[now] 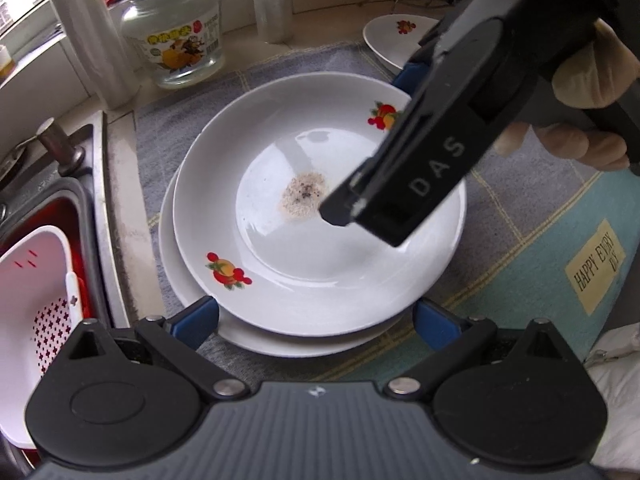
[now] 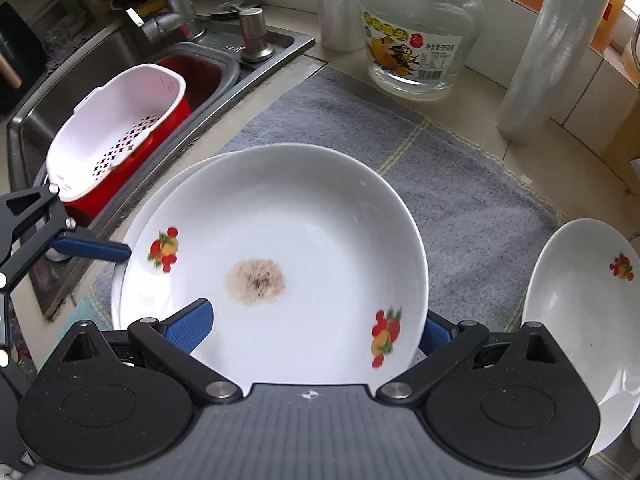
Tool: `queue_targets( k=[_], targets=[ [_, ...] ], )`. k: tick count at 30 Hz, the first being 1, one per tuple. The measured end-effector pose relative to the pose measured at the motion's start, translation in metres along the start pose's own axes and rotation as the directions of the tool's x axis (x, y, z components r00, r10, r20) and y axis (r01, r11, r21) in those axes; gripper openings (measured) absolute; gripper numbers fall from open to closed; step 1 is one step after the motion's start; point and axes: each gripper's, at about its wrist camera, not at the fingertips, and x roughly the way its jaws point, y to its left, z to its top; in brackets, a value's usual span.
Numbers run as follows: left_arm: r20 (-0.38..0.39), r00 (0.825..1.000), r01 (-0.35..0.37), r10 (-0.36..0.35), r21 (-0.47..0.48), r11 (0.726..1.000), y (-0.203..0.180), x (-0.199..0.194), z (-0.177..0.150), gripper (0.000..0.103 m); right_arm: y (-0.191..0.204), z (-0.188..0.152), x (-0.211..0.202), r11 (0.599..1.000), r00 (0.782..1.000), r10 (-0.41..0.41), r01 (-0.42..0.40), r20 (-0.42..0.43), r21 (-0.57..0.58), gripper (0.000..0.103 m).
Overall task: Organize plates and bowls
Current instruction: 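Open both tools and release the stained plate on the stack, then move both tools to the fruit-decal plate by the cutting board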
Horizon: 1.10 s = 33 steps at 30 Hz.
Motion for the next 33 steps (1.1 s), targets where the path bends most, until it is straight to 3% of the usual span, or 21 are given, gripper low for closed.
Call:
queue_targets(
  k=[10, 15, 22, 26, 29, 33],
  targets=[
    [0.067, 0.997, -0.023, 0.027, -0.061, 0.998, 0.002, -0.007, -0.015, 0.102, -0.002, -0.009, -0.009, 0.998, 0.997, 0.064, -0.064, 0.033, 0.005, 0.103],
    [0.147, 0.988, -0.030, 0.046, -0.106, 0.994, 0.002, -0.010, -0.034, 0.102, -0.007, -0.024, -0.018, 0.994, 0.988, 0.103, -0.107, 0.118, 0.026, 0.103],
    [0.290, 0.955, -0.018, 0.065, -0.162, 0.987, 0.000, -0.032, -0.045, 0.102, -0.014, -0.044, -0.033, 0.994, 0.979, 0.073, -0.086, 0.189, 0.062, 0.103],
    [0.369, 0.925, -0.040, 0.092, -0.146, 0.988, -0.006, -0.042, -0.040, 0.102, -0.019, -0.054, -0.040, 0.992, 0.979, 0.025, -0.050, 0.202, 0.119, 0.103],
    [0.416, 0.906, -0.025, 0.075, -0.123, 0.992, -0.014, -0.046, -0.030, 0.102, -0.023, -0.064, -0.050, 0.989, 0.977, -0.015, -0.017, 0.214, 0.148, 0.103],
    [0.435, 0.898, -0.015, 0.065, -0.117, 0.993, -0.032, -0.044, -0.012, 0.102, -0.034, -0.080, -0.063, 0.987, 0.970, -0.059, 0.022, 0.234, 0.159, 0.103]
  ],
)
